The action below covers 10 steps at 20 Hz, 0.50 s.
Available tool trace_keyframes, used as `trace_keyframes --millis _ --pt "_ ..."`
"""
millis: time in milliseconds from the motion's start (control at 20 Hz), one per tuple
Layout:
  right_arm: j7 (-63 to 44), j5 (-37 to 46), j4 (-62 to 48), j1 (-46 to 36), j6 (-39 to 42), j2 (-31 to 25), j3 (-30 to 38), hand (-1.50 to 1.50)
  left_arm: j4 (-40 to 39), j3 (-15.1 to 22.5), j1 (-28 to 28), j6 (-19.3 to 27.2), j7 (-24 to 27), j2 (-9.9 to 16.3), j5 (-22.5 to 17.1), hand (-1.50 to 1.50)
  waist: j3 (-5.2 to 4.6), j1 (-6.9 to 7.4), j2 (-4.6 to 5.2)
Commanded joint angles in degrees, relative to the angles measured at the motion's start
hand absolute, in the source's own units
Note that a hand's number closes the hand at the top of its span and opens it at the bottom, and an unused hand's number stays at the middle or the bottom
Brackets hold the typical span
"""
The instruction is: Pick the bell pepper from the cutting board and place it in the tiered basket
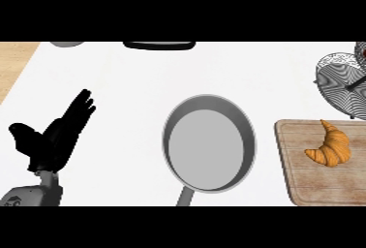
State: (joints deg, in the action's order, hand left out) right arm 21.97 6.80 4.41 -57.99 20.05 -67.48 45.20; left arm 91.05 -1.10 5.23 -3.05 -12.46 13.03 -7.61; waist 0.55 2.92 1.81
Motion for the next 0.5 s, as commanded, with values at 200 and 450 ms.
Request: trace_keyframes --millis 200,450 --pt "-0.1 -2.9 0.2 5.8 4.6 -6.0 3.1 -1.50 -0.3 -0.3 0.4 0.9 -0.7 -0.1 0.5 0.00 0.37 -0.81 0.31" --pt "2.0 -3.1 0.7 8.7 6.3 -5.5 3.4 -1.50 -0.8 -0.1 0.2 0.0 0.9 -0.5 0.1 0.00 0.50 -0.34 0.65"
